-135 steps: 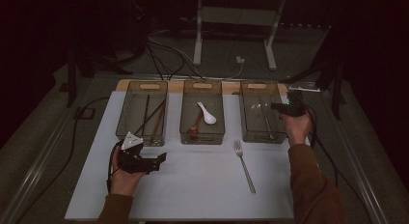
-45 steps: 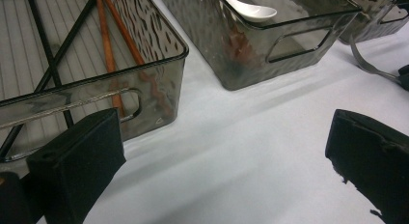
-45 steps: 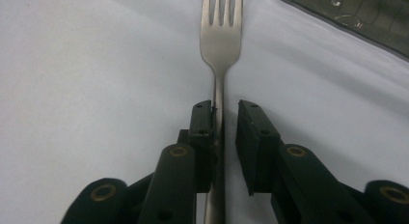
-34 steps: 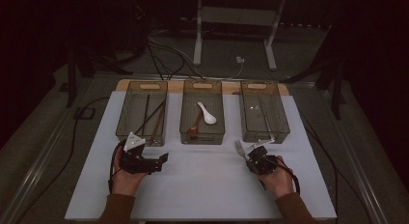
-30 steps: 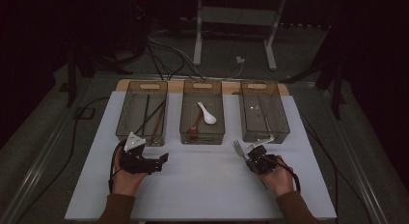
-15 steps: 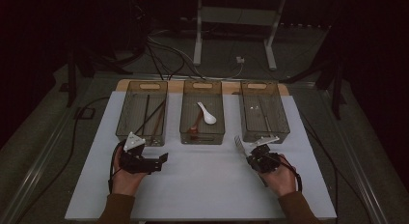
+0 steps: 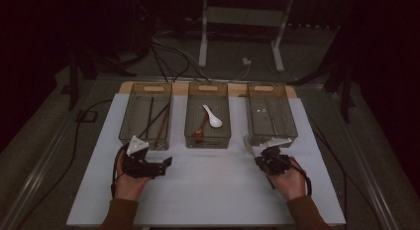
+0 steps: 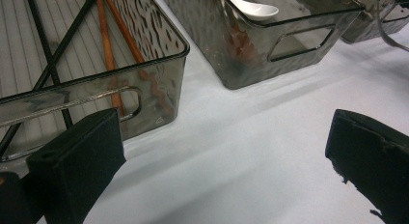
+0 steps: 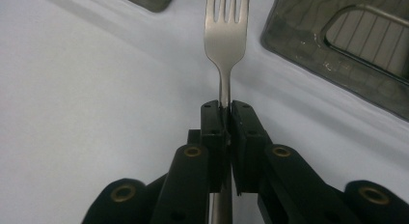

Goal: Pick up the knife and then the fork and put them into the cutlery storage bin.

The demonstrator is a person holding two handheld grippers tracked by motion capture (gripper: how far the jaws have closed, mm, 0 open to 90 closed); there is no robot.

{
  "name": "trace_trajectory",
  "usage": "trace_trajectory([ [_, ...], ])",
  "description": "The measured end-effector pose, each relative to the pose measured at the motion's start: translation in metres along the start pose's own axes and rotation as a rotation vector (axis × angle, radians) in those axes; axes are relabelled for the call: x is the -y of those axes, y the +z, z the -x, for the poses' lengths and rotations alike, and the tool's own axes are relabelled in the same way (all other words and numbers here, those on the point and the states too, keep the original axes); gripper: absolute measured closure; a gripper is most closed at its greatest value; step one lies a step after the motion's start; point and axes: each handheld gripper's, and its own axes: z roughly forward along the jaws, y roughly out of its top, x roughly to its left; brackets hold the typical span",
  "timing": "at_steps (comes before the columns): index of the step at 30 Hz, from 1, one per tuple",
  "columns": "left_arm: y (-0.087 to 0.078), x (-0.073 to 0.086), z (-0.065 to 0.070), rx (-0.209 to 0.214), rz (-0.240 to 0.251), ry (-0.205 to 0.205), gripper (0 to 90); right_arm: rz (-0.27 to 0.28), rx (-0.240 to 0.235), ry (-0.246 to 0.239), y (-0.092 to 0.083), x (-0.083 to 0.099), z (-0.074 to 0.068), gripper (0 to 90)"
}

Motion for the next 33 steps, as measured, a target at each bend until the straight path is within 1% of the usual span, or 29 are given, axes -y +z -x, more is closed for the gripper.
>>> trace_trajectory([
  [7, 0.0, 0.0, 0.0, 0.0, -0.001, 0.002, 1.1, 0.033, -0.002, 0.024, -0.007, -0.005, 0.004, 85.9],
  [10, 0.0, 0.0, 0.0, -0.001, -0.001, 0.001, 1.1, 0.049, -0.007, 0.041, -0.011, -0.009, 0.007, 85.9],
  [18, -0.001, 0.0, 0.0, -0.002, 0.004, -0.001, 1.1, 0.09, 0.0, 0.071, -0.021, -0.019, 0.016, 85.9],
  [20, -0.003, 0.0, -0.001, -0.004, 0.005, -0.001, 1.1, 0.099, -0.004, 0.08, -0.024, -0.021, 0.018, 85.9],
  [27, -0.004, 0.0, -0.001, -0.007, 0.009, -0.004, 1.1, 0.151, 0.009, 0.137, -0.035, -0.033, 0.035, 85.9],
  [33, -0.005, 0.0, -0.002, -0.009, 0.01, -0.004, 1.1, 0.167, 0.026, 0.176, -0.038, -0.043, 0.052, 85.9],
])
